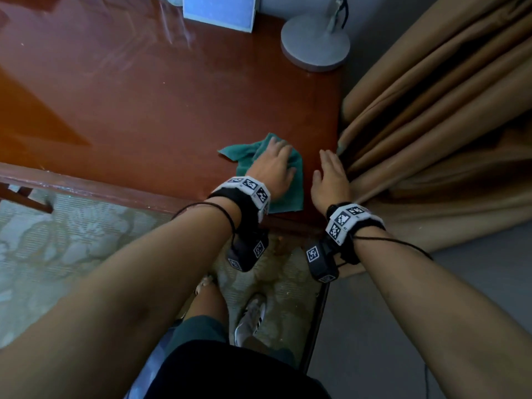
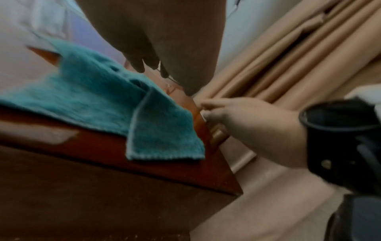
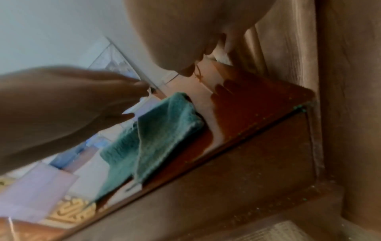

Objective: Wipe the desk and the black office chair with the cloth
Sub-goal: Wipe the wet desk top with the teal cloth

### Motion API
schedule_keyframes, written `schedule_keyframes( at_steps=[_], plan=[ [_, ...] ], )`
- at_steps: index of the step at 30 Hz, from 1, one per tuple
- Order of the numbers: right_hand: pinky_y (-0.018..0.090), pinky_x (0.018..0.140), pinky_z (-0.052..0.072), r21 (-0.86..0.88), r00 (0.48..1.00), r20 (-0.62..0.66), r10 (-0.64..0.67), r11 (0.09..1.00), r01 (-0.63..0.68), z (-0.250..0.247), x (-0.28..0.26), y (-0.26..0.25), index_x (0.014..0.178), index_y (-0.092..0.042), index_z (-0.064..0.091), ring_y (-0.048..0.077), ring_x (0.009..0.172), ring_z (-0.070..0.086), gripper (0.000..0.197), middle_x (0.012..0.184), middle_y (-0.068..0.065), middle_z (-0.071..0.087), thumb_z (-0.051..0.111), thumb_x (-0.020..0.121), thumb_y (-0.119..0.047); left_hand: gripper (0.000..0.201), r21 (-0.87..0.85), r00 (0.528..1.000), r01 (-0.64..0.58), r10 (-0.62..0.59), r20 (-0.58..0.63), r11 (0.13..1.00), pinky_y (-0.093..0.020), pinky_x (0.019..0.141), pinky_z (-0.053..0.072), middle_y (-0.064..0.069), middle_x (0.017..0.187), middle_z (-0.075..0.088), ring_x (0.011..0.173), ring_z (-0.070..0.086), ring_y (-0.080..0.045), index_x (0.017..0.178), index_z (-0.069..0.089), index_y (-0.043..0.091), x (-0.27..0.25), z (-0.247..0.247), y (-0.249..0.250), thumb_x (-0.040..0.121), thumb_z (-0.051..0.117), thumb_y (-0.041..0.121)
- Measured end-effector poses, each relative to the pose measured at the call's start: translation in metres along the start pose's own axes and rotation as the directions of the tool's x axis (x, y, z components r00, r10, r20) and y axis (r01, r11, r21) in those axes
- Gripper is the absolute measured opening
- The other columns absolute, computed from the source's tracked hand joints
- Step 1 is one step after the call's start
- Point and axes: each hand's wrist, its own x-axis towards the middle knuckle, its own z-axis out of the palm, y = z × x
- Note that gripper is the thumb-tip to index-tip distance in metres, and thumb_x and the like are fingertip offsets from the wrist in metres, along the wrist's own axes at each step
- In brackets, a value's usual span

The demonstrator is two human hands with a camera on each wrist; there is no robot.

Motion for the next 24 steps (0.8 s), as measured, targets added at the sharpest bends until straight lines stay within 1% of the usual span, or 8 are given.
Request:
schedule_keyframes(
  at_steps=[4, 8, 12, 14, 16, 18, 21, 24],
  plan=[
    [0.038, 0.119, 0.016, -0.049, 0.985, -0.066, -0.156, 0.987, 0.153, 0.022, 0.007, 0.008, 0.146, -0.001, 0.033, 0.03, 0.146, 0.019, 0.051, 0.154, 0.016, 0.029, 0.04, 0.096, -0.008, 0.066, 0.219, 0.995, -0.019, -0.003, 0.096, 0.976, -0.04, 0.119, 0.003, -0.011, 0.161, 0.007, 0.148, -0.001, -0.028, 0.152, 0.013, 0.006, 0.017, 0.038, -0.006, 0.1, 0.038, 0.038],
    [0.041, 0.118, 0.011, -0.119, 0.989, -0.042, -0.141, 0.984, 0.135, 0.04, 0.007, -0.003, 0.151, -0.012, 0.026, 0.021, 0.148, 0.013, 0.054, 0.159, 0.005, 0.02, 0.038, 0.099, -0.023, 0.071, 0.341, 1.0, 0.024, -0.02, -0.016, 0.94, -0.037, 0.12, 0.0, -0.008, 0.161, 0.006, 0.149, 0.0, -0.023, 0.153, 0.013, 0.009, 0.002, 0.044, -0.044, 0.098, 0.025, 0.053],
    [0.04, 0.119, 0.002, -0.281, 0.994, 0.014, -0.109, 0.954, 0.108, 0.048, 0.002, -0.004, 0.153, -0.026, 0.017, 0.012, 0.148, 0.005, 0.056, 0.161, -0.008, 0.011, 0.028, 0.1, -0.042, 0.076, 0.341, 0.961, 0.248, -0.187, -0.202, 0.907, -0.041, 0.119, 0.009, -0.012, 0.159, 0.017, 0.147, 0.012, -0.028, 0.151, 0.024, 0.008, -0.032, 0.01, -0.114, 0.092, 0.023, 0.056],
    [0.041, 0.12, 0.003, -0.301, 0.996, 0.011, -0.089, 0.949, 0.088, 0.048, 0.003, -0.005, 0.153, -0.028, 0.015, 0.013, 0.148, 0.004, 0.058, 0.161, -0.008, 0.01, 0.027, 0.099, -0.044, 0.077, 0.345, 0.947, 0.312, -0.261, -0.187, 0.885, -0.043, 0.119, 0.006, -0.011, 0.16, 0.013, 0.148, 0.008, -0.029, 0.152, 0.021, 0.008, -0.044, -0.008, -0.141, 0.091, 0.019, 0.057],
    [0.043, 0.119, 0.004, -0.323, 0.996, -0.013, -0.087, 0.943, 0.079, 0.051, 0.003, -0.008, 0.153, -0.028, 0.016, 0.014, 0.148, 0.006, 0.059, 0.161, -0.007, 0.011, 0.025, 0.098, -0.044, 0.076, 0.353, 0.932, 0.36, -0.312, -0.186, 0.864, -0.045, 0.119, 0.003, -0.01, 0.161, 0.01, 0.148, 0.004, -0.031, 0.153, 0.017, 0.011, -0.038, -0.007, -0.137, 0.091, 0.02, 0.055],
    [0.044, 0.118, 0.007, -0.328, 0.994, -0.035, -0.105, 0.941, 0.088, 0.054, 0.003, -0.01, 0.153, -0.028, 0.02, 0.016, 0.148, 0.01, 0.059, 0.16, -0.006, 0.016, 0.025, 0.096, -0.044, 0.074, 0.351, 0.953, 0.295, -0.249, -0.172, 0.888, -0.046, 0.119, 0.002, -0.008, 0.161, 0.01, 0.148, 0.002, -0.031, 0.153, 0.016, 0.013, -0.017, 0.01, -0.102, 0.092, 0.021, 0.054],
    [0.043, 0.117, 0.011, -0.324, 0.992, -0.058, -0.111, 0.942, 0.087, 0.053, 0.004, -0.005, 0.152, -0.028, 0.024, 0.014, 0.147, 0.014, 0.057, 0.159, -0.007, 0.02, 0.023, 0.095, -0.037, 0.066, 0.395, 1.0, -0.027, 0.024, 0.011, 0.918, -0.043, 0.119, 0.001, -0.003, 0.161, 0.011, 0.149, 0.003, -0.025, 0.154, 0.016, 0.018, 0.007, 0.044, -0.04, 0.095, 0.015, 0.048],
    [0.042, 0.117, 0.01, -0.303, 0.992, -0.056, -0.115, 0.948, 0.093, 0.052, 0.004, -0.002, 0.152, -0.03, 0.023, 0.013, 0.147, 0.014, 0.055, 0.159, -0.008, 0.019, 0.023, 0.097, -0.034, 0.064, 0.391, 0.998, -0.059, 0.061, 0.007, 0.918, -0.041, 0.12, 0.004, -0.001, 0.161, 0.013, 0.149, 0.006, -0.022, 0.154, 0.017, 0.022, 0.01, 0.038, -0.049, 0.096, 0.017, 0.05]
  ],
)
